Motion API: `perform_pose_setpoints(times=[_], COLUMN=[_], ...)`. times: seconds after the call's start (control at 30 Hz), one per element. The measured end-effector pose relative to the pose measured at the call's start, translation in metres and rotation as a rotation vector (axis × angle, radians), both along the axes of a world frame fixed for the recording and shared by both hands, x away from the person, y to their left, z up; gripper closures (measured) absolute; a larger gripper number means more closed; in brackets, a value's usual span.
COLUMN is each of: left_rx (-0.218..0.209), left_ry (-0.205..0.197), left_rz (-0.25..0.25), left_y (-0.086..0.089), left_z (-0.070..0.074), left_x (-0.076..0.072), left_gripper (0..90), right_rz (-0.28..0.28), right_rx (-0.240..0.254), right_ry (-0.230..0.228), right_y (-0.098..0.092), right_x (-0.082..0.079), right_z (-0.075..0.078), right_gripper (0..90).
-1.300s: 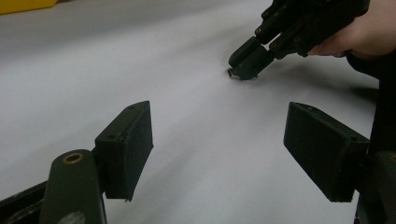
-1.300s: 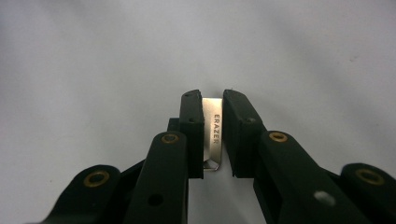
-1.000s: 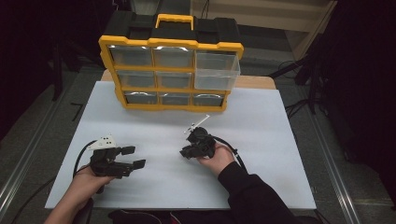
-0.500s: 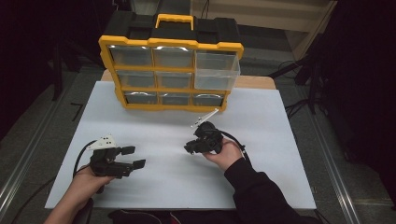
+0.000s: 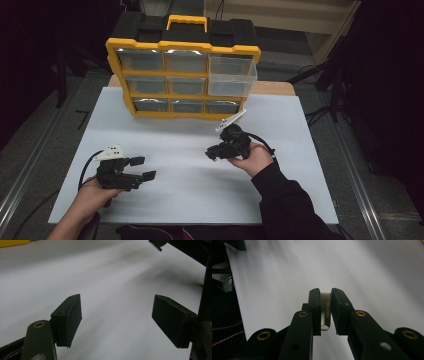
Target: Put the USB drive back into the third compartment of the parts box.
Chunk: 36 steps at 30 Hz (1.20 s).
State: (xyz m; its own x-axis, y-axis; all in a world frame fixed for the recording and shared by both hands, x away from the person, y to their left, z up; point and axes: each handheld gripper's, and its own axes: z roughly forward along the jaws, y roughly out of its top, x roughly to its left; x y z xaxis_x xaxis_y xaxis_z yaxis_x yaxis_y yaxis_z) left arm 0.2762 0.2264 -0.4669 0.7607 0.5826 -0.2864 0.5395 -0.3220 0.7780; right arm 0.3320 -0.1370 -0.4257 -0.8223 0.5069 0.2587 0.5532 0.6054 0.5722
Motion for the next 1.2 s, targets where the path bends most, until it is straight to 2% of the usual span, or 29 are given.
perform_pose_setpoints(times=[0.1, 0.3, 0.6, 0.7, 0.83, 1.2], left_rx=[-0.001, -0.007, -0.004, -0.005, -0.002, -0.003], left_ry=[0.001, -0.001, 0.001, 0.0, 0.0, 0.0], left_rz=[0.006, 0.012, 0.011, 0.008, 0.007, 0.006], left_y=[0.0, 0.001, 0.001, 0.001, 0.001, 0.0], left_z=[0.0, 0.0, 0.0, -0.001, 0.0, -0.001], left_x=[0.0, 0.0, 0.0, 0.0, 0.0, 0.0], left_gripper=[25.2, 25.2, 25.2, 25.2, 25.2, 25.2], right_rz=[0.037, 0.15, 0.204, 0.231, 0.242, 0.275], right_rx=[0.002, -0.013, -0.029, -0.01, -0.032, -0.032], right_ry=[-0.005, -0.008, -0.006, -0.02, -0.023, -0.036], right_y=[-0.003, -0.004, -0.005, -0.008, -0.01, -0.015], right_x=[0.002, 0.005, 0.011, 0.013, 0.014, 0.018], right_z=[0.008, 0.023, 0.042, 0.049, 0.057, 0.08], right_gripper=[76.0, 76.0, 76.1, 76.0, 76.1, 76.1])
